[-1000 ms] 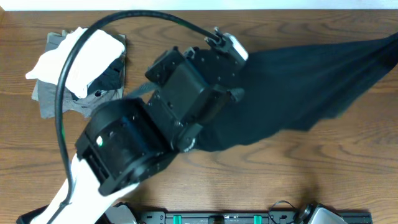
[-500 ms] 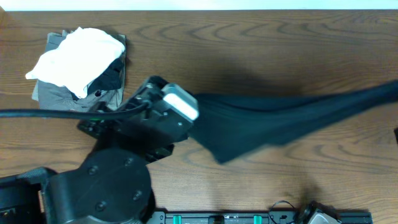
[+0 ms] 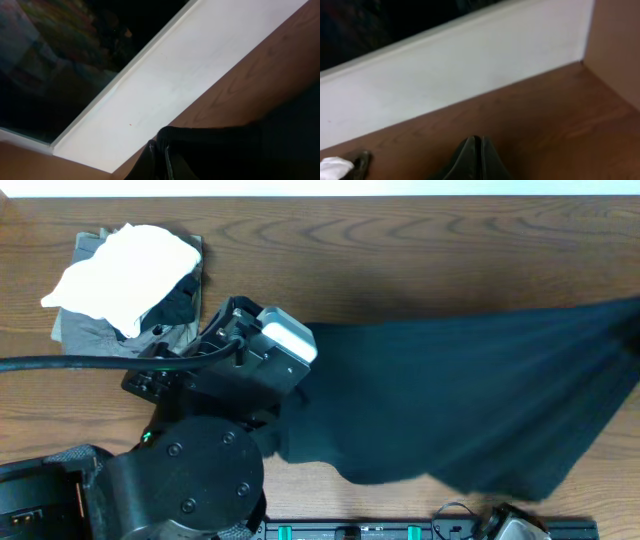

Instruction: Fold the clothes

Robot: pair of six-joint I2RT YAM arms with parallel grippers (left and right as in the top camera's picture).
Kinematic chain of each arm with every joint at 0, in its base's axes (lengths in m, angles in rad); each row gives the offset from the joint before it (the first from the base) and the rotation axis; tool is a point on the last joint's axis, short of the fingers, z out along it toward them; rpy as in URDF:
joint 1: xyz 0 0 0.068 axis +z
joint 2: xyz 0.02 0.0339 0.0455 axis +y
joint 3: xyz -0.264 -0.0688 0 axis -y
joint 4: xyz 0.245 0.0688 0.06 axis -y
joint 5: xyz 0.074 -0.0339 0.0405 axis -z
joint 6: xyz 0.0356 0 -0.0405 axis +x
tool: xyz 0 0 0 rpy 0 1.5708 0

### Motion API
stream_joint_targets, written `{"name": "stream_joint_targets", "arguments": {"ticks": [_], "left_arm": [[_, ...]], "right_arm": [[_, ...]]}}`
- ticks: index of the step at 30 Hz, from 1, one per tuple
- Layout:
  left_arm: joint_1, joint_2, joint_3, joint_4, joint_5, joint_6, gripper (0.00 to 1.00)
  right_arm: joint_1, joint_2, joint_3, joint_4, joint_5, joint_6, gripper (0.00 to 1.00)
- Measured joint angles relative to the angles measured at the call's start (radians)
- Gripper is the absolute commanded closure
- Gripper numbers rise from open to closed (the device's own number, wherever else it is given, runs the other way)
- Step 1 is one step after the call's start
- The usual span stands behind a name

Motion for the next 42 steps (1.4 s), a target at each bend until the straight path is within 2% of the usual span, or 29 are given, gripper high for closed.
{"name": "stream_joint_targets", "arguments": {"ticks": [9, 20, 25, 29, 35, 42], "left_arm": [[0.017, 0.010, 0.000, -0.001, 0.096, -0.003, 0.94], [0.245, 0.129, 0.000, 0.000, 0.307, -0.018, 0.94], [0.212, 0.131, 0.000, -0.036, 0.336, -0.026, 0.94], [0.155, 0.084, 0.000, -0.082, 0.342, -0.030, 0.94], [0.143, -0.006, 0.000, -0.086, 0.341, -0.042, 0.94], [0.143, -0.067, 0.000, -0.091, 0.337, -0.051, 0.94]], "right_arm": [[0.000, 0.155, -0.009, 0.033, 0.003, 0.000, 0.99], [0.000, 0.128, -0.009, 0.016, 0.021, -0.002, 0.99], [0.000, 0.090, -0.009, -0.023, 0.033, -0.008, 0.99], [0.000, 0.004, -0.009, -0.068, 0.067, -0.008, 0.99], [0.000, -0.115, 0.002, -0.136, 0.139, -0.008, 0.99], [0.000, -0.106, 0.003, -0.143, 0.171, -0.008, 0.99]]}}
